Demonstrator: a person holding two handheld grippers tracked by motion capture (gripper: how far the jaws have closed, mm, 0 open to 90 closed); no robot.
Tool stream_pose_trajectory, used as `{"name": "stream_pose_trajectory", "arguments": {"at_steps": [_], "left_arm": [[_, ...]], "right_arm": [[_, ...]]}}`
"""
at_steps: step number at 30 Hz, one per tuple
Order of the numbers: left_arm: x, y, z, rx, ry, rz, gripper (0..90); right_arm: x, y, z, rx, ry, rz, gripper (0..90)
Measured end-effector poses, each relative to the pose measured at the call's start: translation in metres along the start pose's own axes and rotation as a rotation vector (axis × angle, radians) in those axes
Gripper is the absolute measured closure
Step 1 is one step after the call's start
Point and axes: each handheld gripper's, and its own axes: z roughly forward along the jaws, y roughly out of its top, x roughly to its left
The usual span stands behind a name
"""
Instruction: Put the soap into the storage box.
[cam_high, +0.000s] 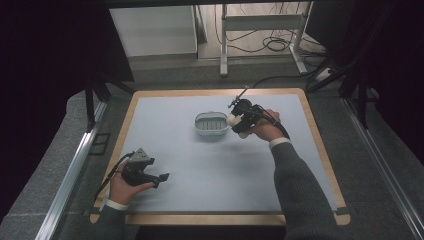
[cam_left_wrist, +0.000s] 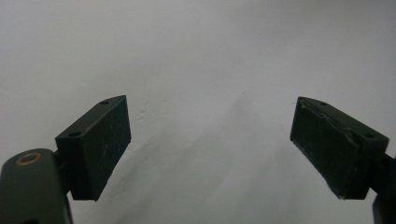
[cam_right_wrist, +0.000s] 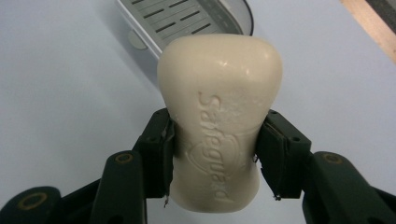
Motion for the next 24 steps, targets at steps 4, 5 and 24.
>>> {"name": "stream_pose_trajectory", "arguments": {"at_steps": [4, 5, 24], "left_arm": [[0.0, 0.0, 0.001, 0.004, -0.003, 0.001, 12.9], [-0.001, 0.0, 0.001, 0.005, -0.004, 0.001, 12.9], [0.001, 0.0, -0.003, -0.004, 0.002, -0.001, 12.9]], "right_arm": [[-0.001, 0.004, 0.0, -0.007, 0.004, 0.0, 49.4], [-0.001, 0.005, 0.0, -0.007, 0.005, 0.003, 49.4], [-0.007, 0.021, 0.007, -0.013, -0.001, -0.006, 49.5]]}}
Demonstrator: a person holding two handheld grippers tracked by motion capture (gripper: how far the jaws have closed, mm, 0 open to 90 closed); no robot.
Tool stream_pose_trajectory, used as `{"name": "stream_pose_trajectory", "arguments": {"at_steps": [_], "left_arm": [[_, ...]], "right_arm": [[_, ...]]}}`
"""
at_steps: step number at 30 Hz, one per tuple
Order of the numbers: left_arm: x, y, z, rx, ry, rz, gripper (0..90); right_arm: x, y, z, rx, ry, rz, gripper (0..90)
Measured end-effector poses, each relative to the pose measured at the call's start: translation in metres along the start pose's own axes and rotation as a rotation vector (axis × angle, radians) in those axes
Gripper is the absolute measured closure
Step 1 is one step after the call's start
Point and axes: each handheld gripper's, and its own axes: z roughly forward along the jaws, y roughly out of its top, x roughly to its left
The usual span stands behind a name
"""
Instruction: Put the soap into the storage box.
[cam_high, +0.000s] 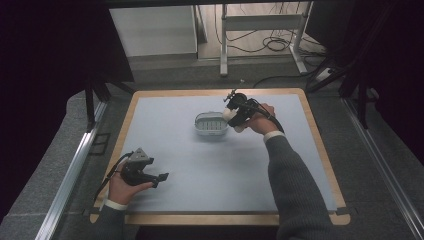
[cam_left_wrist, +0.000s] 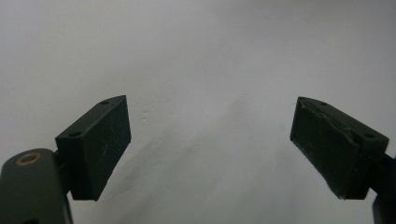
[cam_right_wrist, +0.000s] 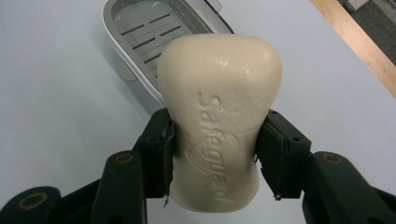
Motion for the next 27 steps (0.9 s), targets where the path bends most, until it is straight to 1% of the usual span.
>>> {"name": "stream_pose_trajectory", "arguments": {"at_steps": [3, 4, 6, 7, 10, 11, 13, 14, 18, 22, 23, 25, 27], "left_arm": [[0.0, 0.0, 0.0, 0.001, 0.0, 0.001, 12.9], [0.0, 0.0, 0.0, 0.003, -0.001, 0.002, 12.9], [0.0, 0.0, 0.001, 0.003, -0.002, 0.002, 12.9], [0.0, 0.0, 0.001, 0.004, -0.001, 0.003, 12.9], [0.0, 0.0, 0.001, 0.002, -0.002, 0.002, 12.9], [0.0, 0.0, 0.0, 0.001, -0.002, 0.002, 12.9], [0.001, 0.0, 0.0, 0.002, -0.001, 0.003, 12.9], [0.001, 0.0, 0.001, 0.004, -0.001, 0.004, 12.9], [0.0, 0.0, 0.002, 0.005, -0.003, 0.004, 12.9], [0.0, 0.0, 0.001, 0.005, -0.001, 0.003, 12.9], [0.0, 0.0, 0.0, 0.005, 0.001, 0.004, 12.9], [0.001, 0.0, 0.0, 0.004, 0.001, 0.001, 12.9], [0.001, 0.0, -0.001, 0.005, 0.002, 0.0, 12.9]], "right_arm": [[0.0, 0.003, 0.004, 0.01, -0.002, -0.01, 49.5], [0.0, 0.006, 0.007, 0.015, -0.004, -0.025, 49.4], [0.0, 0.007, 0.009, 0.017, -0.002, -0.024, 49.5], [0.0, 0.01, 0.011, 0.023, -0.003, -0.037, 49.4], [-0.001, 0.013, 0.014, 0.031, -0.005, -0.043, 49.5], [-0.001, 0.016, 0.016, 0.03, -0.002, -0.063, 49.5], [0.001, 0.017, 0.017, 0.037, 0.004, -0.062, 49.4], [0.001, 0.018, 0.018, 0.04, 0.006, -0.073, 49.4], [0.003, 0.021, 0.024, 0.041, 0.012, -0.077, 49.5], [0.003, 0.023, 0.026, 0.048, 0.008, -0.079, 49.4], [0.003, 0.024, 0.026, 0.044, 0.004, -0.09, 49.4], [0.002, 0.025, 0.025, 0.047, 0.001, -0.09, 49.4], [0.001, 0.027, 0.024, 0.036, 0.001, -0.079, 49.5]]}}
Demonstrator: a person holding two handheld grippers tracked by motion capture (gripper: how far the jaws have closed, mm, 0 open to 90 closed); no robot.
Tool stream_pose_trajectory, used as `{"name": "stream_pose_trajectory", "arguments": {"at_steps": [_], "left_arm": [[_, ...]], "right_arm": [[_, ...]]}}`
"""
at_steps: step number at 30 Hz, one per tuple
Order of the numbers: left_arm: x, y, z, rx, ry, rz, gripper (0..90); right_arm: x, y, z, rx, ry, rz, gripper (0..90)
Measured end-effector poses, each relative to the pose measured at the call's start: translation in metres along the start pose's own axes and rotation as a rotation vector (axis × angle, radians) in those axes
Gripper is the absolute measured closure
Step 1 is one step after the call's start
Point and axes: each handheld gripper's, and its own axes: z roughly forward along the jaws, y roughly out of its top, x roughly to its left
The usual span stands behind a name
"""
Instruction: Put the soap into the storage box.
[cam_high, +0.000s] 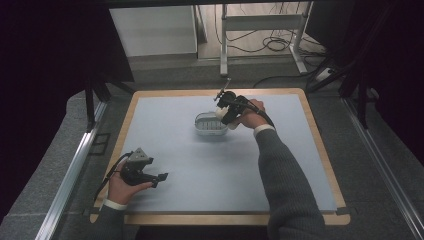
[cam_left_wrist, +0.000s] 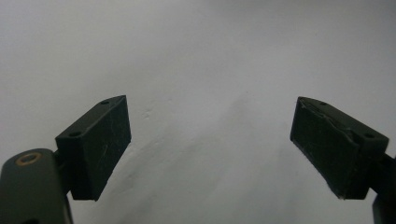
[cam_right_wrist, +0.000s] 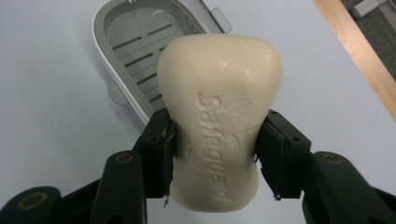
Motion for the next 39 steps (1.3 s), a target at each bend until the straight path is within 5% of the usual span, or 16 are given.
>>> {"name": "stream_pose_trajectory", "arguments": {"at_steps": [19, 39], "left_arm": [[0.0, 0.0, -0.001, -0.002, 0.003, 0.002, 12.9], [0.0, 0.0, 0.0, 0.003, -0.003, 0.003, 12.9]], "right_arm": [[0.003, 0.021, 0.003, -0.011, 0.008, -0.043, 49.4], [0.016, 0.036, 0.032, 0.018, -0.004, -0.13, 49.3]]}}
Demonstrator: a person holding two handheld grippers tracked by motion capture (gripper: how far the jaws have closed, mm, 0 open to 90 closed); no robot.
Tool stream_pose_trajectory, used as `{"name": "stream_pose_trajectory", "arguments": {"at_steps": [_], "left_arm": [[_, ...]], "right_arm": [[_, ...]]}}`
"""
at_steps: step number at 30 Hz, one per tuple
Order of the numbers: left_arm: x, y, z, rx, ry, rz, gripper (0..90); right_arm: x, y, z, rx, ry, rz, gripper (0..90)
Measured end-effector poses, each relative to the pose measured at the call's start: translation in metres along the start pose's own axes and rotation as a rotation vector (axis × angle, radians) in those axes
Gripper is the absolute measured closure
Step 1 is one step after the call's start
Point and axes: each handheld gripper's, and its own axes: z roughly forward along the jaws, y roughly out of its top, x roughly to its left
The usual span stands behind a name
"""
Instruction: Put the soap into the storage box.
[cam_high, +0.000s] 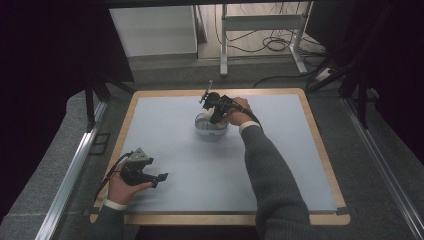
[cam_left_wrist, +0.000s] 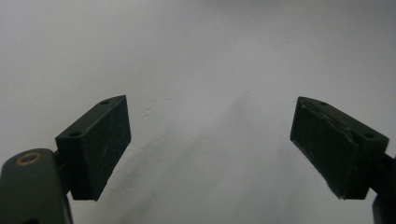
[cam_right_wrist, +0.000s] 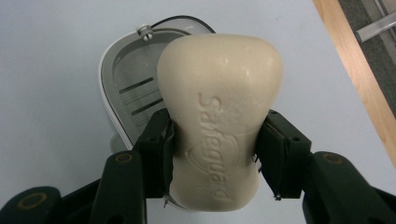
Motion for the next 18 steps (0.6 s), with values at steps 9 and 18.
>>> {"name": "stream_pose_trajectory", "arguments": {"at_steps": [9, 18], "left_arm": [[0.0, 0.0, 0.001, 0.0, -0.001, 0.0, 12.9], [0.0, 0.0, 0.0, -0.002, -0.001, 0.001, 12.9]], "right_arm": [[0.005, 0.001, 0.016, 0.026, 0.009, 0.006, 47.7], [0.002, -0.001, 0.008, -0.063, 0.018, 0.078, 37.8]]}}
